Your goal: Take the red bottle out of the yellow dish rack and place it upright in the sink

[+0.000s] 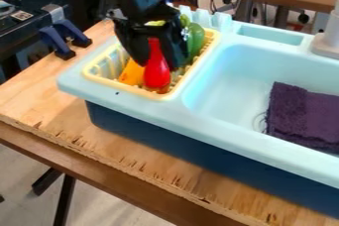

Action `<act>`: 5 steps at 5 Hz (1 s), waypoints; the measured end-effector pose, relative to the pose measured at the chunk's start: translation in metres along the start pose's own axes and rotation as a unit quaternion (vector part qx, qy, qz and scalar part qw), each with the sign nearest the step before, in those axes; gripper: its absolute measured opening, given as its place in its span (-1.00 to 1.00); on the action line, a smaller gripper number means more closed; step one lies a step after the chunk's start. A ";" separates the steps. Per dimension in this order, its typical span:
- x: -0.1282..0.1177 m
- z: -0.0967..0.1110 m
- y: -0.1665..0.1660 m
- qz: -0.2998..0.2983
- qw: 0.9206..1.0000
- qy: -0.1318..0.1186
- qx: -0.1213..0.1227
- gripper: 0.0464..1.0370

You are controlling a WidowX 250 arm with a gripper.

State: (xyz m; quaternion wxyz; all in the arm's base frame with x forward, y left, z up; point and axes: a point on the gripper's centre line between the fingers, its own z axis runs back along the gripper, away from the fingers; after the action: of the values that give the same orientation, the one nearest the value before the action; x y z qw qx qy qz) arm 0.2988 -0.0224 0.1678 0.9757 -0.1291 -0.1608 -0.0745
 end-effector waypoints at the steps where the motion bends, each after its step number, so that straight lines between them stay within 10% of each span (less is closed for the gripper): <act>1: 0.002 -0.002 -0.003 -0.002 1.000 -0.004 0.004 0.82; 3: -0.001 0.003 0.003 0.000 0.999 0.003 0.044 -0.20; 5: -0.004 0.036 -0.007 0.012 0.998 -0.020 0.051 -0.36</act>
State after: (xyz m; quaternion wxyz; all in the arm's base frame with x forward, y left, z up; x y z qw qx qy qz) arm 0.2833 -0.0185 0.2008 0.9784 -0.0828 -0.1824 -0.0520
